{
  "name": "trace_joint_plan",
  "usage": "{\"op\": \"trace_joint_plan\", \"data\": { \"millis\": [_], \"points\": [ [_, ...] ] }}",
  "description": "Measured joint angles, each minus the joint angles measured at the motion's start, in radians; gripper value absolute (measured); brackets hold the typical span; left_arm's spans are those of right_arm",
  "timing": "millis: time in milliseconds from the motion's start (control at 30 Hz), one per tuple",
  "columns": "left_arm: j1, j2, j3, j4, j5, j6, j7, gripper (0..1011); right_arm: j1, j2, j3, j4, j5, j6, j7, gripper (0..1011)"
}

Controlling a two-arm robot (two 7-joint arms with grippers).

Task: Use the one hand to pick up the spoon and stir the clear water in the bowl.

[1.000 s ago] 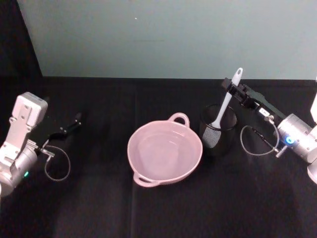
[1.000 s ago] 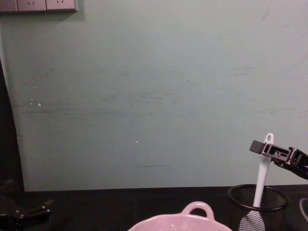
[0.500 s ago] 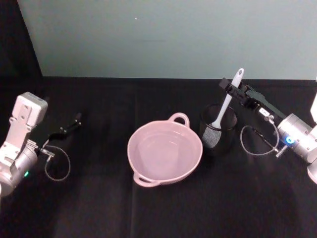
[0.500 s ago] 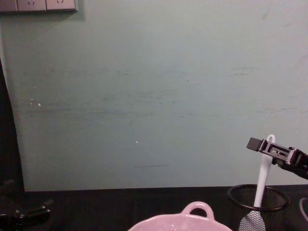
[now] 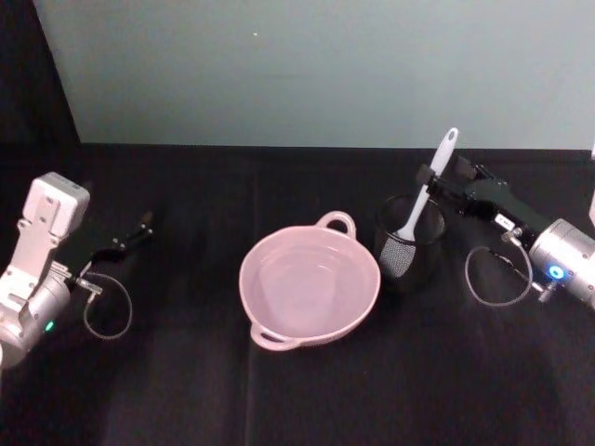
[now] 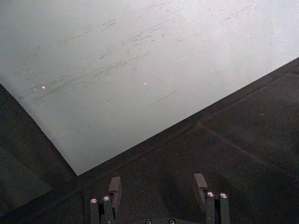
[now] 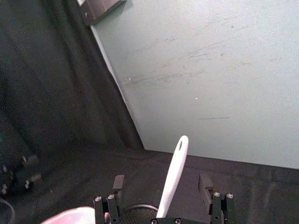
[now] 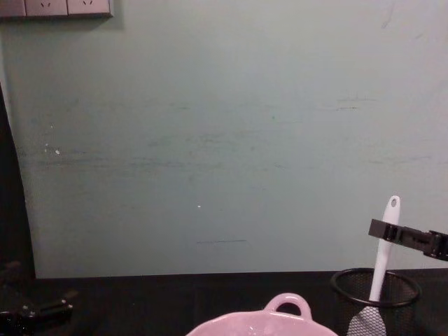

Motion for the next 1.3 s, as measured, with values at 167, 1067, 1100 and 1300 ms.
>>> {"op": "trace_joint_plan", "data": {
  "millis": [167,1067,1100,1300],
  "points": [
    [0.0,0.0,0.0,0.0,0.0,0.0,0.0,1011,-0.044,0.043,-0.006,-0.09,-0.075,-0.026,-0.048,1002],
    [0.0,0.0,0.0,0.0,0.0,0.0,0.0,1011,-0.314,0.129,0.131,-0.269,-0.369,-0.261,-0.361,1002],
    [0.0,0.0,0.0,0.0,0.0,0.0,0.0,1011,-0.314,0.126,0.135,-0.263,-0.378,-0.265,-0.367,1002],
    [0.0,0.0,0.0,0.0,0.0,0.0,0.0,1011,-0.308,0.108,0.153,-0.252,-0.377,-0.271,-0.363,1000]
  ]
}}
